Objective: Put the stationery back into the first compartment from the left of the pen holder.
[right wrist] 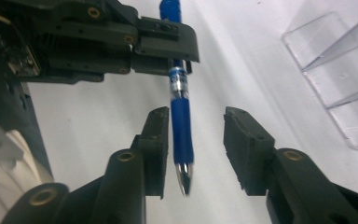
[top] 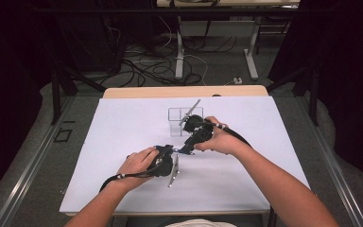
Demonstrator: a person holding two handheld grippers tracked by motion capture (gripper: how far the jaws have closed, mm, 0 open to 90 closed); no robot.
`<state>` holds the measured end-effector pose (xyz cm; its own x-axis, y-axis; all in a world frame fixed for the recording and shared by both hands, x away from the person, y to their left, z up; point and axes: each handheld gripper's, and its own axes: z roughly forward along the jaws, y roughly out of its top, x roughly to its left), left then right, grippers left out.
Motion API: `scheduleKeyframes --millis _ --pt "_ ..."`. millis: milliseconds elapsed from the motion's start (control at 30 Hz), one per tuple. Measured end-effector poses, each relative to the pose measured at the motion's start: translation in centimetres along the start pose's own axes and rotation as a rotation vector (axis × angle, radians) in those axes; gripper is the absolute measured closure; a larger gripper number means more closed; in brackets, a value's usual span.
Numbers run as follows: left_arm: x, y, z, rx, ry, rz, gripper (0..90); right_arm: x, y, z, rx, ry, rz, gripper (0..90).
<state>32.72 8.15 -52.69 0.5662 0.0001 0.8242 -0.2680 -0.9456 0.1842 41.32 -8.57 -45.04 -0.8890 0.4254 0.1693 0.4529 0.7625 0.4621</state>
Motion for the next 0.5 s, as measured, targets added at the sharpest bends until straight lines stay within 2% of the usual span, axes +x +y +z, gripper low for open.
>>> scheduleKeyframes --millis 100,167,200,267,300,333,367,500 --pt "0.1 -0.4 0.0 0.019 -0.008 -0.015 78.6 -0.3 -0.6 -0.4 -0.03 -0.018 -0.026 52.6" --pt "0.2 -0.7 0.1 0.017 -0.003 -0.036 78.6 -0.4 -0.9 -0.5 -0.046 -0.02 -0.022 48.6" --pt "0.8 -0.7 -0.2 0.069 -0.004 0.018 78.6 -0.5 -1.1 -0.6 -0.05 -0.025 -0.023 46.2" --pt "1.1 -1.0 -0.3 0.074 0.0 -0.008 78.6 -0.8 -1.6 -0.6 -0.064 -0.04 -0.031 42.2" --pt "1.1 -1.2 -0.1 0.05 0.005 -0.053 78.6 -0.8 -1.8 -0.6 -0.066 -0.035 -0.025 40.4" --pt "1.3 -1.3 -0.2 0.045 0.01 -0.064 78.7 -0.8 -2.0 -0.6 -0.071 -0.032 -0.021 38.8" --pt "1.4 -1.4 -0.1 0.03 0.007 -0.1 78.6 -0.9 -2.2 -0.6 -0.073 -0.03 -0.021 37.7" --pt "2.1 -1.9 -0.2 0.024 0.011 -0.171 78.6 -0.9 -3.1 -0.8 -0.101 -0.043 -0.001 32.9"
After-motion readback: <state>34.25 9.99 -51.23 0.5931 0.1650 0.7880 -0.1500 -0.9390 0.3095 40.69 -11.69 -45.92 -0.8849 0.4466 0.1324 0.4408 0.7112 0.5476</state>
